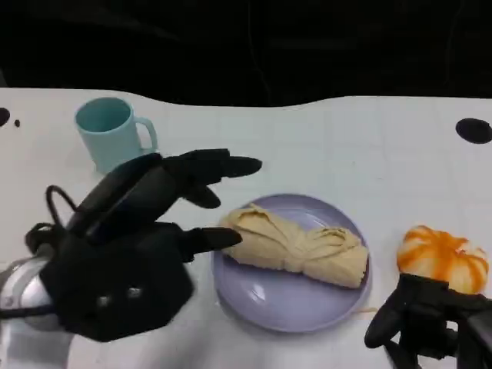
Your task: Grasp the towel on the left side of the plate with the left hand and place it into the plate.
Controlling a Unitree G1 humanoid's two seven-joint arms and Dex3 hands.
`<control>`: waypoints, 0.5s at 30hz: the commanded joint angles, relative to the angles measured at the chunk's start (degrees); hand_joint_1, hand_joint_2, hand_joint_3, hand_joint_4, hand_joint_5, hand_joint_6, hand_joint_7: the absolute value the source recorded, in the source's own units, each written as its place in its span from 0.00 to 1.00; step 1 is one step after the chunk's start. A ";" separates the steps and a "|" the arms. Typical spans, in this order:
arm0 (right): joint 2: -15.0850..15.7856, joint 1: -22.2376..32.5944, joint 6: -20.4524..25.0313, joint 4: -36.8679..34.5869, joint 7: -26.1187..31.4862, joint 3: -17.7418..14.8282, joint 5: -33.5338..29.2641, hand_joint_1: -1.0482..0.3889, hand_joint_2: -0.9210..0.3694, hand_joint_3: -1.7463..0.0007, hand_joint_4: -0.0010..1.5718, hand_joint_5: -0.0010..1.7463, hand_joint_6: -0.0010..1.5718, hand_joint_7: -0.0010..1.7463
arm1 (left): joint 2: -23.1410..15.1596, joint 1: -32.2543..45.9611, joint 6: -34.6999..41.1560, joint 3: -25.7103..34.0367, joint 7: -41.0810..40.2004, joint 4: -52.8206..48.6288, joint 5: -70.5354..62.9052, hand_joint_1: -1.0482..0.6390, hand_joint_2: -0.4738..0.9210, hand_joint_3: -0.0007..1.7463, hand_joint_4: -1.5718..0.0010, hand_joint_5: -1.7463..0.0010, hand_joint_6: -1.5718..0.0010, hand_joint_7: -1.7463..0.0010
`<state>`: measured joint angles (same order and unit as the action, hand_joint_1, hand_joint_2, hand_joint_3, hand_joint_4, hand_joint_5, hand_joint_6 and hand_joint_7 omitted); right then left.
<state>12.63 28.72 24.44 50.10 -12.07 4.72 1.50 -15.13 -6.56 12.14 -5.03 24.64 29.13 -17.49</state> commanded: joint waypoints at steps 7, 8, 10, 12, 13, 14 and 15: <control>0.43 -1.32 0.89 0.66 -0.07 0.04 0.53 0.72 0.28 0.35 0.45 1.00 0.40 0.83 | 8.18 12.23 19.14 14.14 -4.70 12.55 24.48 0.54 0.75 0.57 0.53 0.25 0.51 0.58; 0.49 -1.31 0.90 0.66 -0.11 0.03 0.55 0.71 0.28 0.35 0.45 1.00 0.40 0.83 | 9.00 13.03 21.73 14.89 -5.82 14.07 26.09 0.55 0.71 0.66 0.52 0.20 0.50 0.51; 0.78 -1.33 0.31 0.42 -0.11 0.15 0.02 0.70 0.29 0.35 0.46 0.99 0.40 0.83 | 10.20 15.04 26.07 16.54 -7.42 17.10 29.59 0.56 0.67 0.75 0.51 0.13 0.51 0.40; 1.30 -1.47 0.06 0.33 -0.12 0.37 -0.92 0.69 0.28 0.36 0.46 0.98 0.41 0.82 | 10.37 16.54 29.75 18.03 -8.41 19.57 32.66 0.55 0.65 0.79 0.51 0.07 0.51 0.31; 1.45 -1.59 0.05 0.25 -0.21 0.50 -1.18 0.69 0.28 0.37 0.46 0.98 0.41 0.82 | 10.29 17.33 31.76 18.96 -8.66 20.76 34.50 0.55 0.65 0.79 0.51 0.06 0.52 0.29; 1.58 -1.66 -0.13 0.15 -0.23 0.66 -1.47 0.69 0.28 0.37 0.46 0.97 0.41 0.82 | 10.33 17.99 33.69 19.84 -9.07 21.81 36.27 0.55 0.66 0.78 0.51 0.05 0.52 0.26; 1.60 -1.76 -0.11 0.11 -0.24 0.81 -1.58 0.69 0.28 0.38 0.47 0.97 0.42 0.81 | 10.76 18.57 35.84 20.78 -9.76 22.86 38.17 0.56 0.69 0.76 0.50 0.03 0.52 0.24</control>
<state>13.39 27.15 25.12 50.37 -12.14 5.30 0.48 -4.62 10.44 43.63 13.37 16.79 48.95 16.89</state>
